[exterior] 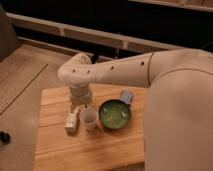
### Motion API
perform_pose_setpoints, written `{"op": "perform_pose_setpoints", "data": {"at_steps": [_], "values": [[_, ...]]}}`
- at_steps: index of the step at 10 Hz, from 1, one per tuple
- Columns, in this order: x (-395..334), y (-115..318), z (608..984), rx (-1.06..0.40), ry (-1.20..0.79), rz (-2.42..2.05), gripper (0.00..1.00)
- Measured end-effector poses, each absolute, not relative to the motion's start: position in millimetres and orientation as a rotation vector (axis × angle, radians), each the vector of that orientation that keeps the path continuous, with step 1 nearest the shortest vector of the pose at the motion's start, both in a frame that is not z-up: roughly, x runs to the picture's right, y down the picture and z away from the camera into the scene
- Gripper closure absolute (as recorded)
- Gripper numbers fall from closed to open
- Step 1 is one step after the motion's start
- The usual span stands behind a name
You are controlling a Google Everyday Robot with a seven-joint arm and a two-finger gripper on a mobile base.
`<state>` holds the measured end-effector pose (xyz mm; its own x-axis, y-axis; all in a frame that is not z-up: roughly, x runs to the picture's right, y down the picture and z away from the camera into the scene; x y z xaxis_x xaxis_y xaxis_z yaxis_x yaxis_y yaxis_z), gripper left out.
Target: Place the white sponge in the ceramic bowl
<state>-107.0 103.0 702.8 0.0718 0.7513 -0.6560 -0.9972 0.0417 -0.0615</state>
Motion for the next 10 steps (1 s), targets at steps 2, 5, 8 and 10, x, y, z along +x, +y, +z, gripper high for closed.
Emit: {"op": "perform_pose_setpoints", "data": {"at_steps": [2,5,8,10], "values": [[-107,103,703,-0.591,0.523,1.435,0.35],[-106,101,703,-0.586,0.519,1.437,0.35],[-64,48,698,-0.464,0.390,1.453,0.35],[-16,7,672,-0.357,0.313,1.485,0.35]]}}
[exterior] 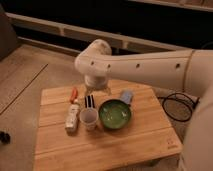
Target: Place the white sponge in the ceramic bowl
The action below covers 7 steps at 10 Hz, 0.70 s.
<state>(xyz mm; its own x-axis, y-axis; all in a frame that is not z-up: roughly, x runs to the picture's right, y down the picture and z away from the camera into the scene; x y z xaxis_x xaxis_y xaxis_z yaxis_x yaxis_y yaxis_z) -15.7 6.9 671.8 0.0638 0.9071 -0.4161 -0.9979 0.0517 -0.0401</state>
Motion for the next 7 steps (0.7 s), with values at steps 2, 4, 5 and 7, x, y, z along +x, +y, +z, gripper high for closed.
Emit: {"op": "perform_pose_setpoints", "data": {"at_steps": [2,4,5,7], "values": [[6,-3,662,-0.320,0.307,1.510,0.35],[2,-2,662,-0.324,0.303,1.503,0.35],[4,-2,663,-0.322,0.305,1.503,0.35],[11,-10,679,-0.347,0.271,1.515,0.35]]}}
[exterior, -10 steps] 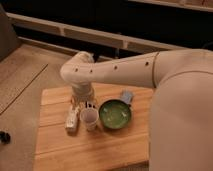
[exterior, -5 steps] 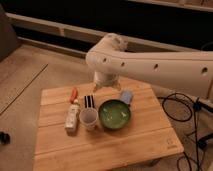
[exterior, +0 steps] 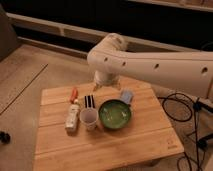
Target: Place the white sponge in the ceramic bowl
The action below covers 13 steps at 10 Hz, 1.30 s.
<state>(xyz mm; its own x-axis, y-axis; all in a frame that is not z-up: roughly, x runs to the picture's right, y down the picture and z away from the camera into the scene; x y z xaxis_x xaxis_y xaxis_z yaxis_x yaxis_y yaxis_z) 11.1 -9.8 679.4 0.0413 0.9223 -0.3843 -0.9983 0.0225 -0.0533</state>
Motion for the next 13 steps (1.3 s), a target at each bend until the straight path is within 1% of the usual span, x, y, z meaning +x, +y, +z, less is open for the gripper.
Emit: {"op": "perform_pose_setpoints", "data": {"at_steps": [3,5,6,8,12,13], "values": [[63,-45,722,-0.351,0.159,1.535,0.35],[93,-56,741,-0.364,0.090,1.554,0.35],[115,-52,752,-0.383,0.063,1.580,0.35],[144,-41,762,-0.399,0.060,1.612,0.35],[142,-42,765,-0.398,0.055,1.605,0.35],[153,-45,778,-0.381,0.058,1.614,0.35]]}}
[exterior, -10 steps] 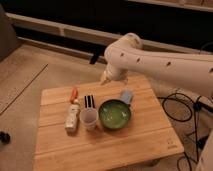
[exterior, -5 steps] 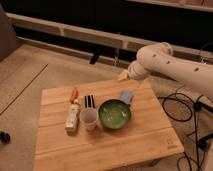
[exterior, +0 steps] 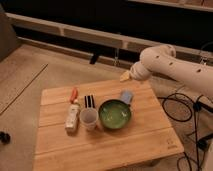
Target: Place the white sponge in the ceramic bowl
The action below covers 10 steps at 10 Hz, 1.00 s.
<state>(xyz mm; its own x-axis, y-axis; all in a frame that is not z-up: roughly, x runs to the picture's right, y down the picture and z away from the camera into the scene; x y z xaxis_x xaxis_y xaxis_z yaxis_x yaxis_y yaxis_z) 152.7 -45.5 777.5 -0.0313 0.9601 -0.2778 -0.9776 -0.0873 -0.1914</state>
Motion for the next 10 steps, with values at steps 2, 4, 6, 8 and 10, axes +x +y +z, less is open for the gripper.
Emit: {"op": "perform_pose_setpoints", "data": {"at_steps": [2,4,6,8,10], "values": [[171,-51,806,-0.360,0.048,1.612,0.35],[173,-50,838,-0.381,0.027,1.593,0.35],[171,-37,863,-0.435,0.027,1.586,0.35],[172,-21,883,-0.484,0.052,1.581,0.35],[180,-1,903,-0.527,0.116,1.562,0.35]]}}
